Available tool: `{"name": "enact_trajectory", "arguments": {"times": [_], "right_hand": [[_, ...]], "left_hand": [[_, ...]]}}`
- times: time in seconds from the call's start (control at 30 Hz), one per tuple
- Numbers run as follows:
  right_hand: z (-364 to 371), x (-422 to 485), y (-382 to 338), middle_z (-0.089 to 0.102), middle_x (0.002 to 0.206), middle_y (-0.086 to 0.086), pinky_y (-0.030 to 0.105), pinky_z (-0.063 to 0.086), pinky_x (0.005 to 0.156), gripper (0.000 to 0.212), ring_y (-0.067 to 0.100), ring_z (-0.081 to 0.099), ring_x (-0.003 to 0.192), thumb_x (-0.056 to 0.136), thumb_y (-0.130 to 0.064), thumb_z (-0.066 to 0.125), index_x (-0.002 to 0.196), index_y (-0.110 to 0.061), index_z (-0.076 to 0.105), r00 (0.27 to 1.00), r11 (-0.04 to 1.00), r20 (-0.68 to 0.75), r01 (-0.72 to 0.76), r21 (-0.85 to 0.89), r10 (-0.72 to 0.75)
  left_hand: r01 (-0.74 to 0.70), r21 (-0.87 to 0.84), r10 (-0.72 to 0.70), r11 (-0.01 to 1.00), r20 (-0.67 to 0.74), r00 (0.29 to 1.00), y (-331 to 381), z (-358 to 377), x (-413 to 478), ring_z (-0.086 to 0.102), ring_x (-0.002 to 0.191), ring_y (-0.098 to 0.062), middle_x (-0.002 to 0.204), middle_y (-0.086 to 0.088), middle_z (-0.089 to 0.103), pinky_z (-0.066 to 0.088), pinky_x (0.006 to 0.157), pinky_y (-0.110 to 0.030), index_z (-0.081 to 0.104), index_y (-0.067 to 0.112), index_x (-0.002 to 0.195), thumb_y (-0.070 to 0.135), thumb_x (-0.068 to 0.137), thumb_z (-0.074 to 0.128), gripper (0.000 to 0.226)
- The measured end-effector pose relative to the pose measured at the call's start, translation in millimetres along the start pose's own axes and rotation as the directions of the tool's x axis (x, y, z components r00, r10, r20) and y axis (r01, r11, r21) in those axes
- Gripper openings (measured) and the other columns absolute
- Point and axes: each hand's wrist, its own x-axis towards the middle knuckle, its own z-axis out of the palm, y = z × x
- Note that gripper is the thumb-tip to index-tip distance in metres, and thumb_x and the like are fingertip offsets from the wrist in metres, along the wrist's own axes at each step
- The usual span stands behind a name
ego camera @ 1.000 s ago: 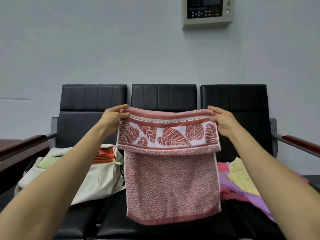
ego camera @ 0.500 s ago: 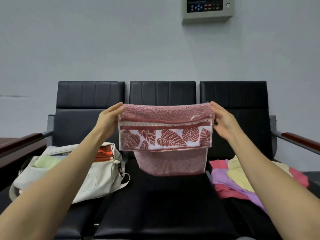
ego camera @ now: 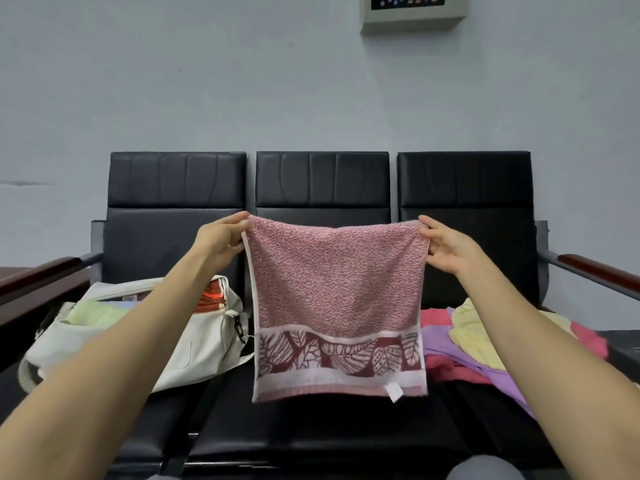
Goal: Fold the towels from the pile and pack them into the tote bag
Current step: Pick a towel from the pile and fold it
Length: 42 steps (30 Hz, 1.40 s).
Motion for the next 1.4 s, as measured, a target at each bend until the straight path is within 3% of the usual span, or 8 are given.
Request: {"name": "enact_trajectory", "arguments": {"times": [0.13,0.33,0.43,0.6,0.93,1.07,1.17,1.4], "right_hand": [[-2,2,-2,0.066,0.098,0.006,0.025,0.05,0.074,0.041,0.014,0.064,0.088,0.089,0.009,0.054,0.126,-0.007,0.059,0.993,0.993,-0.073,0.087,-0.08,-0.093],[1,3,0,0.068,0.106,0.013,0.028,0.055,0.082,0.036,0.021,0.066,0.096,0.081,0.013,0.064,0.112,-0.004,0.068,0.949,0.889,-0.086,0.25,-0.384,-0.304],[2,0,5,0.066,0.111,0.008,0.029,0.049,0.093,0.034,0.018,0.062,0.1,0.082,0.004,0.068,0.114,-0.007,0.068,0.898,0.671,-0.035,0.302,-0.677,-0.439],[11,-10,12,0.061,0.106,0.008,0.024,0.038,0.081,0.017,0.019,0.057,0.097,0.094,-0.006,0.056,0.103,-0.008,0.07,0.795,0.257,0.114,0.323,-0.911,-0.596],[0,-30,13,0.053,0.103,0.006,0.023,0.036,0.078,0.015,0.015,0.051,0.091,0.096,-0.009,0.052,0.104,-0.009,0.065,0.742,0.312,0.119,0.415,-0.855,-0.66],[-3,-37,3,0.061,0.088,0.003,0.021,0.043,0.062,0.006,0.008,0.058,0.068,0.098,-0.017,0.051,0.099,-0.016,0.057,0.714,0.368,0.143,0.509,-0.778,-0.685],[1,-32,-6,0.061,0.073,0.0,0.015,0.041,0.044,0.004,0.003,0.05,0.041,0.098,-0.018,0.051,0.096,-0.018,0.054,0.727,0.432,0.123,0.525,-0.733,-0.675],[-14,43,48,0.056,0.092,0.015,0.027,0.056,0.048,0.014,0.025,0.069,0.055,0.097,0.0,0.045,0.091,-0.011,0.051,0.98,0.693,-0.039,0.111,-0.713,-0.197]], "left_hand": [[-0.103,0.117,0.112,0.988,-0.076,0.991,1,-4,1,0.063,0.074,-0.015,0.084,-0.005,0.068,0.052,0.071,-0.028,0.066,0.003,0.11,-0.007,0.082,0.066,0.03],[-0.183,0.402,0.226,0.897,-0.061,0.972,0,-8,1,0.062,0.101,-0.025,0.102,-0.014,0.067,0.048,0.1,-0.039,0.07,0.009,0.105,-0.01,0.08,0.065,0.032],[-0.203,0.526,0.292,0.826,-0.091,0.952,-4,-11,0,0.061,0.111,-0.028,0.107,-0.013,0.068,0.046,0.102,-0.036,0.072,0.013,0.104,-0.006,0.078,0.07,0.032],[-0.242,0.838,0.441,0.488,0.002,0.897,-10,-3,-15,0.058,0.113,-0.03,0.115,-0.017,0.067,0.041,0.097,-0.031,0.07,0.001,0.111,-0.004,0.085,0.064,0.028],[-0.302,0.915,0.376,0.267,0.19,0.907,16,-16,-35,0.048,0.077,-0.019,0.082,-0.011,0.054,0.028,0.06,-0.031,0.07,0.006,0.086,0.022,0.073,0.082,0.024],[-0.253,0.658,0.174,0.709,0.184,0.967,36,-20,-41,0.059,0.07,-0.011,0.068,0.002,0.062,0.048,0.065,-0.022,0.055,0.015,0.073,0.009,0.076,0.078,0.024],[-0.184,0.529,0.088,0.828,0.201,0.976,42,-18,-30,0.063,0.073,-0.011,0.07,0.003,0.065,0.051,0.068,-0.021,0.058,0.014,0.078,0.001,0.075,0.075,0.021],[-0.103,0.923,0.131,0.371,0.057,0.99,-35,-8,32,0.058,0.073,-0.017,0.075,-0.005,0.063,0.045,0.071,-0.028,0.069,0.01,0.084,0.019,0.073,0.083,0.019]]}}
